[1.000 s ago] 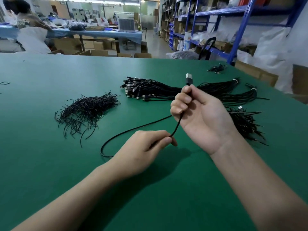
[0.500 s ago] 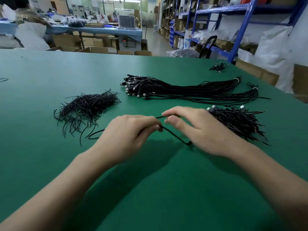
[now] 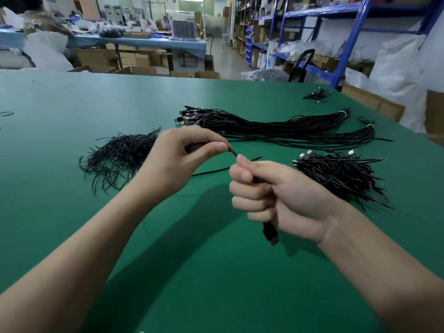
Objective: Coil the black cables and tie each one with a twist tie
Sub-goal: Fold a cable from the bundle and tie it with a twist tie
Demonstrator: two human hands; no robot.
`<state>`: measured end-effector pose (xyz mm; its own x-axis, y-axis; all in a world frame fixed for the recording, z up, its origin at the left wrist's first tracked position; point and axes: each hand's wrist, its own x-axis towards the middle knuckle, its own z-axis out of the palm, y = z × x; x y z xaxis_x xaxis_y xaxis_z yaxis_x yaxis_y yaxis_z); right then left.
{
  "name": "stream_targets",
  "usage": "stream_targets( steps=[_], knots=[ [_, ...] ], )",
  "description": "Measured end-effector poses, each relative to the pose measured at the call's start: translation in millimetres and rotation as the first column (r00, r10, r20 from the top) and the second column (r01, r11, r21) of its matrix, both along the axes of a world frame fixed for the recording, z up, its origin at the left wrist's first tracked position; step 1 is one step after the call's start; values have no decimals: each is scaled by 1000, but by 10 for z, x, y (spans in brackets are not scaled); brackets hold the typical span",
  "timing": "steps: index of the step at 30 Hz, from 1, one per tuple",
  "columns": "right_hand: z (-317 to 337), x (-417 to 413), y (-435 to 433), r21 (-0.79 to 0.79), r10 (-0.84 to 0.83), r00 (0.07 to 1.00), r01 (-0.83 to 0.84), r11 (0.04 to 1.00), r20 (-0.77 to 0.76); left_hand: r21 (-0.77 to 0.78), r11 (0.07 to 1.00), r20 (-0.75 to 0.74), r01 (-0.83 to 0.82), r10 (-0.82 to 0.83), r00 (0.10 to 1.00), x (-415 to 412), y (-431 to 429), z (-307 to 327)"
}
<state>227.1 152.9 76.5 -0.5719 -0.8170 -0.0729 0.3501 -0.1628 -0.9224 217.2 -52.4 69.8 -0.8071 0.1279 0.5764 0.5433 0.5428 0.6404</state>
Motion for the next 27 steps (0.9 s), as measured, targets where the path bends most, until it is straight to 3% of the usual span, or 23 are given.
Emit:
stream_targets(
  steps=[3,6,8,10,11,12,13,14,16,17,19,21,23,24,25,26,27],
  knots=[
    [153,-28,-14,-203,-85,996,87,975,17,-36,998,96,42,-38,995,78,195,-227],
    [248,-151,-59,-238,-398,907,359,902,-139,-224,970,137,98,-68,988,219,367,-272],
    [204,-239,-53,-144,-569,649,587,797,-505,-348,935,113,72,-34,993,288,398,-142],
    [111,-268,-29,-64,-439,326,739,671,-837,-474,880,-24,-33,25,999,334,370,45],
    [53,-252,-21,-13,-320,261,756,654,-911,-499,862,-114,-89,37,993,340,332,137],
    [-1,-230,-15,59,-229,280,743,667,-932,-496,859,-179,-128,44,983,323,275,218],
    [-39,-197,-11,142,-194,385,690,710,-902,-466,874,-195,-137,50,980,295,212,279],
    [-59,-167,-2,199,-216,558,589,783,-801,-403,909,-164,-109,45,985,253,154,313],
    [-26,-93,24,163,-186,892,273,948,-413,-160,987,-33,23,-28,999,152,105,274],
    [16,-56,26,63,-110,965,128,990,-239,-12,997,25,71,-71,997,120,126,226],
    [73,-29,9,-174,-49,995,34,984,-83,157,984,86,80,-94,992,122,248,83],
    [121,-65,-47,-354,-205,979,183,917,-23,88,994,107,69,-79,991,182,385,-108],
    [158,-151,-89,-369,-494,862,426,826,-113,-122,989,129,85,-69,989,282,485,-207],
    [155,-208,-90,-305,-623,722,547,780,-300,-250,966,126,72,-42,991,314,501,-197],
    [147,-248,-71,-206,-640,537,655,727,-549,-364,931,91,35,-2,996,329,499,-146],
    [121,-265,-48,-104,-537,377,739,665,-754,-438,898,8,-34,41,999,321,468,-66],
    [90,-259,-25,-8,-393,310,776,631,-866,-449,888,-83,-102,72,994,285,403,25]
  ],
)
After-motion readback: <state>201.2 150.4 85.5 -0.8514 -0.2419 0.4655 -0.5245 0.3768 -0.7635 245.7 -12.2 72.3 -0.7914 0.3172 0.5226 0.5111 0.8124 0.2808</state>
